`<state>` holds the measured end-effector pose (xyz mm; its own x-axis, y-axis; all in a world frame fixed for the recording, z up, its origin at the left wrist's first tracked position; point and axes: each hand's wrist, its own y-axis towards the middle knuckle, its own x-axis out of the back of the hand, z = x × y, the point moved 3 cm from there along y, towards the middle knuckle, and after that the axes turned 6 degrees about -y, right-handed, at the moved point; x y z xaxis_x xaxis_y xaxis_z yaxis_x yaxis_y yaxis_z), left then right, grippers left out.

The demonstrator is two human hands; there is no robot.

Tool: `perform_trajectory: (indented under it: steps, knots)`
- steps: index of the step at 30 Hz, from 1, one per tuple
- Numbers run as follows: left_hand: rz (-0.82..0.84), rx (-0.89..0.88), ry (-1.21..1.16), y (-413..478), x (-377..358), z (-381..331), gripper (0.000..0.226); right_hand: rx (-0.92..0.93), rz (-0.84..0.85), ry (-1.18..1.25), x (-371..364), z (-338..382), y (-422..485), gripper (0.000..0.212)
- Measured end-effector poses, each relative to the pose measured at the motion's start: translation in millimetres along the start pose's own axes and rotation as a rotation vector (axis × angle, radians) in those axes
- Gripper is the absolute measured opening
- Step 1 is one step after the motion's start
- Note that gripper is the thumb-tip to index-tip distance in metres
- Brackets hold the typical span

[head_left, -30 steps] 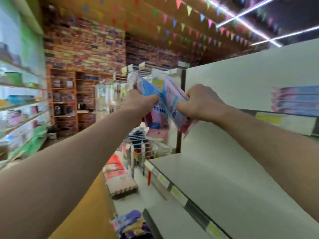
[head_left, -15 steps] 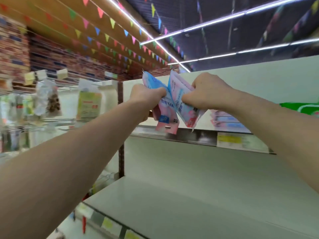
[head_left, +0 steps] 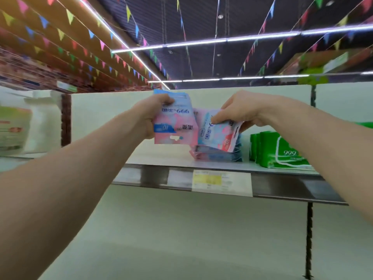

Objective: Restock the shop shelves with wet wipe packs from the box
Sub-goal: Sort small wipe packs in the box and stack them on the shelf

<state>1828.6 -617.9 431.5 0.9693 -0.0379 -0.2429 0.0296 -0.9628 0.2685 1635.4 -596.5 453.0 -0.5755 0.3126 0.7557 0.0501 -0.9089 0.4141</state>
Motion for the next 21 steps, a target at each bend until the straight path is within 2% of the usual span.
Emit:
perform_trajectory:
  steps: [2,6,11,15,18,21]
  knots:
    - [0.053,-0.002,-0.031,9.0,-6.8,5.3,0.011,-0.036,0.035,0.067,-1.4,-10.5,11.9,0.029]
    - [0.136,0.025,-0.045,30.1,-16.2,15.8,0.011,-0.099,0.073,0.242,-5.9,-26.9,36.2,0.031]
    - [0.153,0.092,0.048,64.1,-21.3,14.3,0.009,-0.198,0.091,0.485,-3.6,-39.9,66.4,0.020]
    - [0.135,0.158,0.139,90.6,-29.6,15.1,0.015,-0.280,0.016,0.406,1.6,-46.4,84.9,0.018]
    - [0.111,0.196,0.119,112.3,-33.4,16.9,0.015,-0.301,-0.022,0.471,8.0,-49.5,95.1,0.043]
    - [0.076,0.201,0.128,132.1,-37.3,20.1,0.013,-0.196,0.091,0.339,9.8,-43.1,99.6,0.039]
